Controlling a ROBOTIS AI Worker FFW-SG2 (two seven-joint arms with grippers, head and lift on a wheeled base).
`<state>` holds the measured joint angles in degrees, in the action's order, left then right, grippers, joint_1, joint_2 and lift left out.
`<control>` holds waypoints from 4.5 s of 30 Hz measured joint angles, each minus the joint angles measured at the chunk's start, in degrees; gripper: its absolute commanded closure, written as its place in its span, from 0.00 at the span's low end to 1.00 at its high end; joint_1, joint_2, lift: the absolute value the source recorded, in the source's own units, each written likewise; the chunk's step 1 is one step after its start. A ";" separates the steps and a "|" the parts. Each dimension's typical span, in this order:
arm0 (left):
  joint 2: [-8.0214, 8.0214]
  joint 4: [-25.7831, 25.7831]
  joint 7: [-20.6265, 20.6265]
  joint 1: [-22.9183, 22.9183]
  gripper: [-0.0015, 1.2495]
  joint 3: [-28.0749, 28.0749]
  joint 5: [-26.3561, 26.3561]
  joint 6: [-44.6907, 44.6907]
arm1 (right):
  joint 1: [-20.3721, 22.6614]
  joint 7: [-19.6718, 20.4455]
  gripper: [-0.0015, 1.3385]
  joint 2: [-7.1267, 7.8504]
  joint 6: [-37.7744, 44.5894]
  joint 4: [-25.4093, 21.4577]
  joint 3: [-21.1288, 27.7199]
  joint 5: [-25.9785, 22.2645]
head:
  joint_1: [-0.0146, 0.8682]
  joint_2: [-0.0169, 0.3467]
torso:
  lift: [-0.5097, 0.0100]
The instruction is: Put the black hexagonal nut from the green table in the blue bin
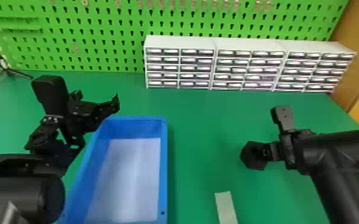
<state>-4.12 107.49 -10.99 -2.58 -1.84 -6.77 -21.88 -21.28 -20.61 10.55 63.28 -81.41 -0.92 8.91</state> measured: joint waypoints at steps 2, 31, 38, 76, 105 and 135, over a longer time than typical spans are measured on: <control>0.00 0.00 0.00 0.02 0.10 -0.03 0.00 0.00 | 0.00 -0.02 0.80 0.02 -0.24 -0.01 -0.31 0.19 | 0.80 0.07 | 0.79; 0.00 0.00 -0.20 0.21 0.11 -0.26 0.06 0.00 | 1.40 0.04 0.84 0.66 -4.48 -8.22 0.27 3.63 | 0.80 0.07 | 0.79; 0.00 0.00 -0.19 0.21 0.11 -0.26 0.07 0.00 | 2.09 0.04 0.84 0.85 -7.14 -14.29 3.07 2.82 | 0.80 0.07 | 0.79; 0.09 0.00 2.76 -0.12 0.11 -1.14 1.77 0.00 | 2.36 11.56 0.84 0.88 -33.22 -14.94 -15.86 -62.46 | 0.80 0.07 | 0.79; 0.08 0.00 3.17 -0.35 0.11 -1.89 2.04 0.00 | -0.80 12.57 0.81 4.37 -32.43 -14.42 -35.28 -71.12 | 0.80 0.07 | 0.79; 0.08 0.00 4.52 -0.22 0.11 -2.23 2.29 0.00 | -1.88 14.63 0.40 4.87 -28.36 -14.42 -34.91 -70.86 | 0.80 0.07 | 0.79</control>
<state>-4.04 107.49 -6.47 -2.81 -4.08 -4.48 -21.88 -23.16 -5.98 15.42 34.92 -95.84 -35.83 -61.95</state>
